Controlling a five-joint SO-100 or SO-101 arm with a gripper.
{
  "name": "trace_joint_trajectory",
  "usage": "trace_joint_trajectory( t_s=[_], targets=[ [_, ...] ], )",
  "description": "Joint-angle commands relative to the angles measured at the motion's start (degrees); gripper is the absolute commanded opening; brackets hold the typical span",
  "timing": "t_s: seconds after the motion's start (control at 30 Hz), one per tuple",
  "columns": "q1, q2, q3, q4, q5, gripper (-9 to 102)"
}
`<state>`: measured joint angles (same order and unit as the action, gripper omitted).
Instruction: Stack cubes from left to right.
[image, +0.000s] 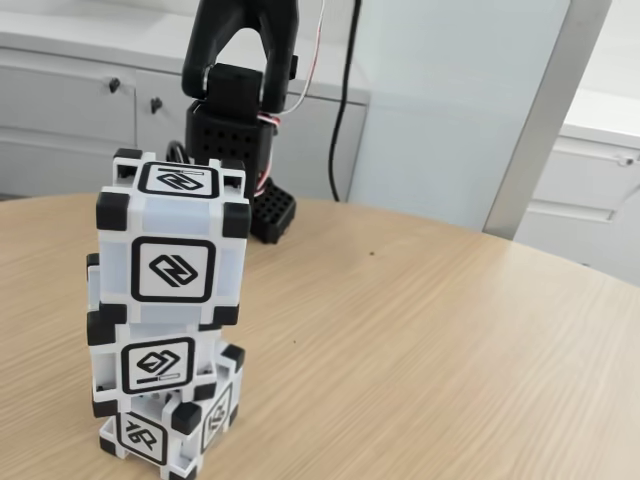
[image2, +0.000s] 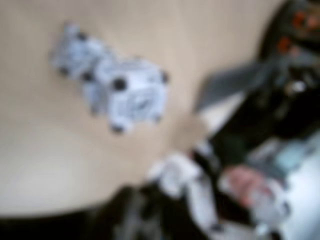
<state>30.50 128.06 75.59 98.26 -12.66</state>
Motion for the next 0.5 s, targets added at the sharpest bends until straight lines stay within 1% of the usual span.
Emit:
trace_joint_trajectory(
  t_s=[0.0, 0.1, 0.37, 0.47],
  targets=[
    [-2.72, 2.99, -0.53, -0.35, 6.77, 0],
    [-7.21, 5.36, -0.53, -0.44, 10.37, 0],
    [-27.25, 12.74, -0.44, -0.44, 14.15, 0],
    [-31.55, 16.79, -0.35, -0.44, 15.73, 0]
  ],
)
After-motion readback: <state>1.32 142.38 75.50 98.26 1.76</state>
